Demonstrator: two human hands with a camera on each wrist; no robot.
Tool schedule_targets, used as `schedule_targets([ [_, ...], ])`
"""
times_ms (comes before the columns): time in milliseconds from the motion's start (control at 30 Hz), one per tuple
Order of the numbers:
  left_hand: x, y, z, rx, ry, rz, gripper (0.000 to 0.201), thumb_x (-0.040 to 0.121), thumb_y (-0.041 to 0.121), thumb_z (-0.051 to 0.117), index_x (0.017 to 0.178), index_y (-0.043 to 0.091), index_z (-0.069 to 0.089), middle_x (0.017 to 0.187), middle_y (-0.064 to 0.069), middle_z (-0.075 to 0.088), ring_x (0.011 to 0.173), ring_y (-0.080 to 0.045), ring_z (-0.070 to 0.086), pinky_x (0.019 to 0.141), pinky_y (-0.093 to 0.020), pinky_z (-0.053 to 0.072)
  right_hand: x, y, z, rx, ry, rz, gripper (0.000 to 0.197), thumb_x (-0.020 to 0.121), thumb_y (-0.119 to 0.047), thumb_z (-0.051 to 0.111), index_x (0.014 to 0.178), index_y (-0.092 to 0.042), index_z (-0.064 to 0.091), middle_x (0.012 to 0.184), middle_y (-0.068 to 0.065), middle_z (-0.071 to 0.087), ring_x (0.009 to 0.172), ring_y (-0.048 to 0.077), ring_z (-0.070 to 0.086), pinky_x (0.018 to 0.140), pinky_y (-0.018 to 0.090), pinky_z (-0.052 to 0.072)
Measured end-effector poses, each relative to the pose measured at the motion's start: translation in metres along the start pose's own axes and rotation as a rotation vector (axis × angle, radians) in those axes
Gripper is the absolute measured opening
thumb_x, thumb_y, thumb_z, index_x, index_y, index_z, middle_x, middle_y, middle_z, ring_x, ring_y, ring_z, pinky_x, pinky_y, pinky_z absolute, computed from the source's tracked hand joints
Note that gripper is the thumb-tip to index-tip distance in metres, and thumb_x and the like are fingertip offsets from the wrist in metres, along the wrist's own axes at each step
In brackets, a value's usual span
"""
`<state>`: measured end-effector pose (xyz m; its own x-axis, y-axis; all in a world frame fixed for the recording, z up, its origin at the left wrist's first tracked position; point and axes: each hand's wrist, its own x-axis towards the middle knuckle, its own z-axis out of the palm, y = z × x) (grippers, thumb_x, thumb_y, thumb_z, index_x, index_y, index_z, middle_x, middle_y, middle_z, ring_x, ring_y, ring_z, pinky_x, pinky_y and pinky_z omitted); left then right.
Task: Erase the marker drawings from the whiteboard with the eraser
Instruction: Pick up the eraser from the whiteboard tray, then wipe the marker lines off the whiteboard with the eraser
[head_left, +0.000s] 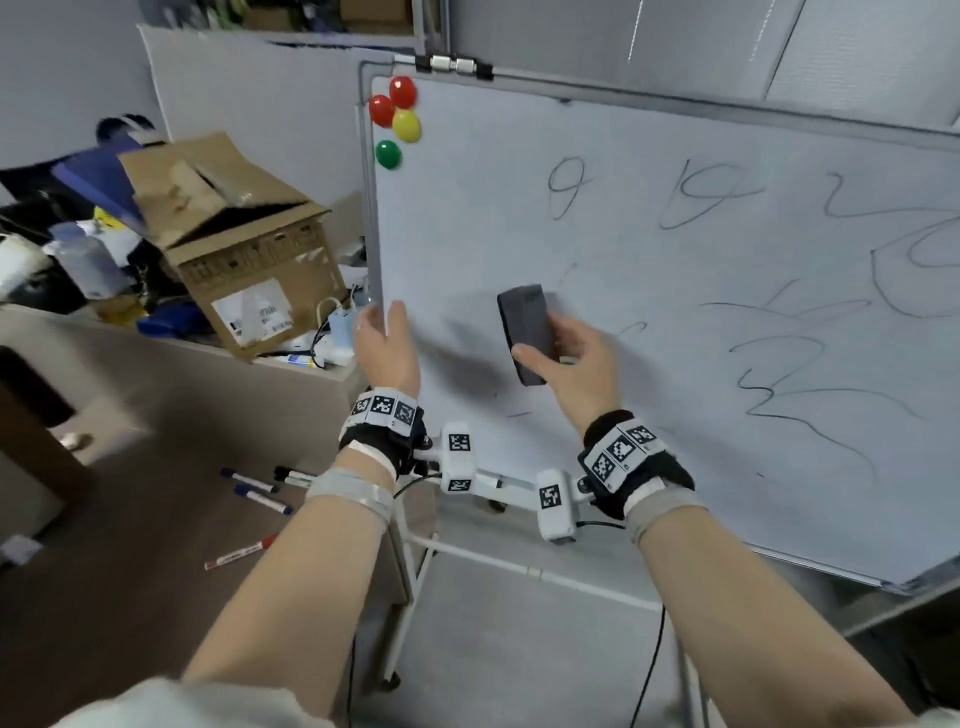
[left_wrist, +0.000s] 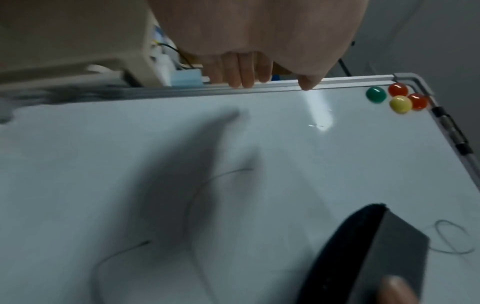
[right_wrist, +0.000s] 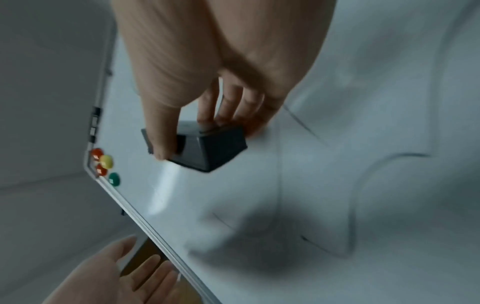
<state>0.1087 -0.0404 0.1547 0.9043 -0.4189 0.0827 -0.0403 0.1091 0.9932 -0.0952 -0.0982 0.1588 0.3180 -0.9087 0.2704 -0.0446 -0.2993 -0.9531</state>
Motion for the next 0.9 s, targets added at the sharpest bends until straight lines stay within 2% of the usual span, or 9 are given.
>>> schedule_targets([
  [100, 0.029, 0.038, 0.017, 0.089, 0.068, 0.103, 0.053, 0.093, 0.042, 0.051, 0.131, 0.006, 0.055, 0.130, -0.009, 0.058, 0.123, -0.025, 0.052, 0.109, -0.042, 0.040, 0.016, -0.039, 0.009, -0.050, 0.227, -0.133, 0.053, 0.074, -0.031, 0.089, 0.119, -0.028, 0.062, 0.108, -0.013, 0.065, 0.089, -0.015, 0.058, 0.075, 0.007, 0.045],
  [200, 0.050, 0.062, 0.028, 0.085, 0.112, 0.095, 0.060, 0.094, 0.053, 0.044, 0.139, 0.014, 0.050, 0.134, -0.006, 0.059, 0.124, -0.025, 0.053, 0.108, -0.045, 0.041, 0.030, -0.067, 0.014, -0.185, 0.405, -0.270, 0.057, 0.070, -0.039, 0.087, 0.120, -0.030, 0.062, 0.113, -0.010, 0.059, 0.094, -0.001, 0.058, 0.085, 0.021, 0.051],
  [300, 0.062, 0.064, 0.036, 0.005, 0.067, 0.025, 0.059, 0.097, 0.063, 0.033, 0.120, 0.016, 0.058, 0.109, -0.001, 0.066, 0.101, -0.023, 0.059, 0.088, -0.032, 0.042, 0.047, -0.080, 0.005, -0.265, 0.564, -0.351, 0.061, 0.068, -0.042, 0.085, 0.123, -0.028, 0.061, 0.113, -0.013, 0.051, 0.103, 0.014, 0.056, 0.092, 0.035, 0.052],
  [367, 0.068, 0.059, 0.038, 0.033, 0.048, 0.054, 0.054, 0.101, 0.059, 0.031, 0.102, 0.012, 0.056, 0.093, 0.000, 0.059, 0.087, -0.021, 0.053, 0.079, -0.028, 0.036, 0.057, -0.085, -0.001, -0.293, 0.663, -0.375, 0.063, 0.067, -0.042, 0.084, 0.124, -0.030, 0.059, 0.113, -0.014, 0.050, 0.107, 0.017, 0.053, 0.091, 0.040, 0.053],
  [500, 0.076, 0.050, 0.038, 0.081, 0.042, 0.102, 0.041, 0.105, 0.051, 0.029, 0.087, 0.017, 0.045, 0.074, 0.006, 0.047, 0.080, -0.019, 0.045, 0.076, -0.027, 0.035, 0.068, -0.078, 0.008, -0.356, 0.713, -0.393, 0.060, 0.064, -0.041, 0.083, 0.116, -0.026, 0.059, 0.115, -0.010, 0.052, 0.108, 0.021, 0.051, 0.088, 0.046, 0.052],
  [600, 0.080, 0.049, 0.038, 0.097, 0.039, 0.097, 0.040, 0.104, 0.052, 0.028, 0.073, 0.029, 0.038, 0.069, 0.012, 0.043, 0.080, -0.020, 0.045, 0.076, -0.027, 0.035, 0.065, -0.068, 0.027, -0.477, 0.568, -0.415, 0.055, 0.065, -0.037, 0.086, 0.112, -0.024, 0.060, 0.113, -0.009, 0.050, 0.105, 0.024, 0.051, 0.089, 0.046, 0.050],
  [700, 0.082, 0.046, 0.042, 0.077, 0.064, 0.106, 0.046, 0.104, 0.053, 0.028, 0.083, 0.016, 0.048, 0.072, 0.003, 0.051, 0.075, -0.022, 0.047, 0.072, -0.030, 0.038, 0.061, -0.064, 0.031, -0.642, 0.473, -0.477, 0.052, 0.068, -0.036, 0.086, 0.112, -0.023, 0.063, 0.114, -0.004, 0.055, 0.105, 0.024, 0.048, 0.091, 0.045, 0.047],
  [833, 0.076, 0.046, 0.045, 0.072, 0.085, 0.105, 0.043, 0.106, 0.047, 0.030, 0.086, 0.014, 0.049, 0.064, 0.011, 0.042, 0.071, -0.020, 0.043, 0.068, -0.024, 0.029, 0.079, -0.078, 0.004, -0.433, 0.793, -0.450, 0.057, 0.066, -0.043, 0.084, 0.116, -0.026, 0.061, 0.114, -0.009, 0.050, 0.107, 0.026, 0.054, 0.089, 0.047, 0.052],
  [900, 0.074, 0.048, 0.044, 0.067, 0.082, 0.107, 0.042, 0.106, 0.047, 0.031, 0.087, 0.014, 0.050, 0.065, 0.009, 0.044, 0.065, -0.016, 0.042, 0.063, -0.021, 0.025, 0.082, -0.080, -0.003, -0.413, 0.842, -0.439, 0.058, 0.066, -0.045, 0.083, 0.116, -0.029, 0.059, 0.115, -0.012, 0.047, 0.106, 0.027, 0.056, 0.088, 0.047, 0.053],
])
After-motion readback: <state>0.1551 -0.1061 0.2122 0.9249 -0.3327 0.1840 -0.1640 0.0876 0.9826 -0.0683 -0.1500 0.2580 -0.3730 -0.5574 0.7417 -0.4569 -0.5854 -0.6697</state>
